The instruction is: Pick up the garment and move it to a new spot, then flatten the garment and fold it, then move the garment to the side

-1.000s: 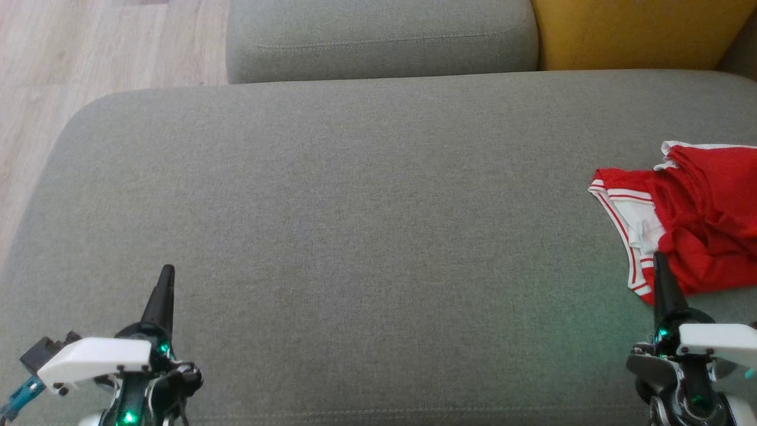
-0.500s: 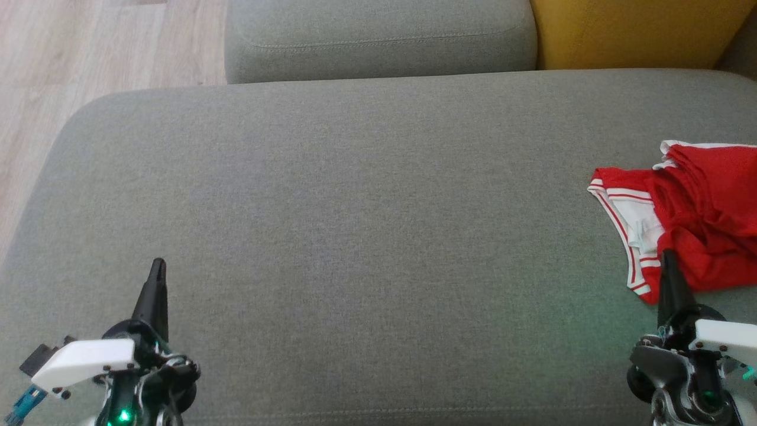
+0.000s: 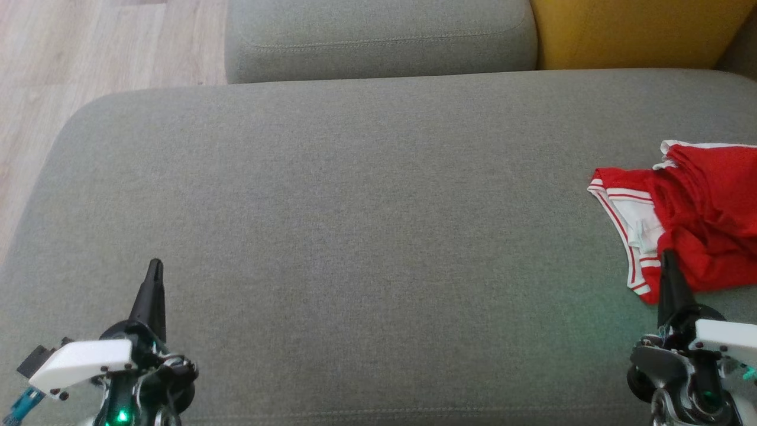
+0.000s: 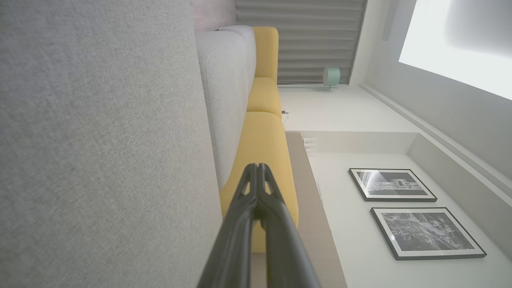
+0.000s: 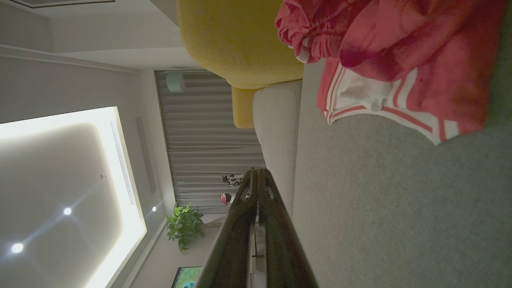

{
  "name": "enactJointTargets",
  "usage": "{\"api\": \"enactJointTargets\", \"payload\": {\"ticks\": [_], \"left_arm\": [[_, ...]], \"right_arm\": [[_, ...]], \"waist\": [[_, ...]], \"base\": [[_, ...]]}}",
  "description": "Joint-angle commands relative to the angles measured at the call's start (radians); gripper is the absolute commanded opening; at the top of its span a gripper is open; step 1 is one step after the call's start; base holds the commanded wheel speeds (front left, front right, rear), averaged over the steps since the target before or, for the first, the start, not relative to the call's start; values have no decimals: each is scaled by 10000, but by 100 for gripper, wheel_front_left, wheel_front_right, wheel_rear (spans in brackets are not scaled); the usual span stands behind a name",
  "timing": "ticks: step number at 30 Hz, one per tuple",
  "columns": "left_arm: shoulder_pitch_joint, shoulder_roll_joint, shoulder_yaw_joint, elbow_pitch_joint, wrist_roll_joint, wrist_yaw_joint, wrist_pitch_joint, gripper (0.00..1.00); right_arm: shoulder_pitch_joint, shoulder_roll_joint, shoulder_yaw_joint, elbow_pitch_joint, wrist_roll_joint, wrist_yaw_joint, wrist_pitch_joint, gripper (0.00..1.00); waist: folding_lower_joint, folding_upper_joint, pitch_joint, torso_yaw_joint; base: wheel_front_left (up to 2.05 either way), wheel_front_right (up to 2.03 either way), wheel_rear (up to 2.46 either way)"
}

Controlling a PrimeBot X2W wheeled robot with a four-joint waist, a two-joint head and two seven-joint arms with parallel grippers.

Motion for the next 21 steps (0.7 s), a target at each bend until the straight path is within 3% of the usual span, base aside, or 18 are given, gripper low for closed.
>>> {"api": "enactJointTargets", "payload": {"ticks": [1,21], "left_arm": [[-583,62,350,-289,12,-73,63,0],[-586,35,388,-288,44,-73,93,0]], "right_arm": [[-520,-62,200,-315,67,-7,62,0],[-520,-60,197,-314,65,-7,64,0]], "waist": [[0,0,0,1],[0,0,0,1]], "base": [[0,0,0],[0,0,0]]}}
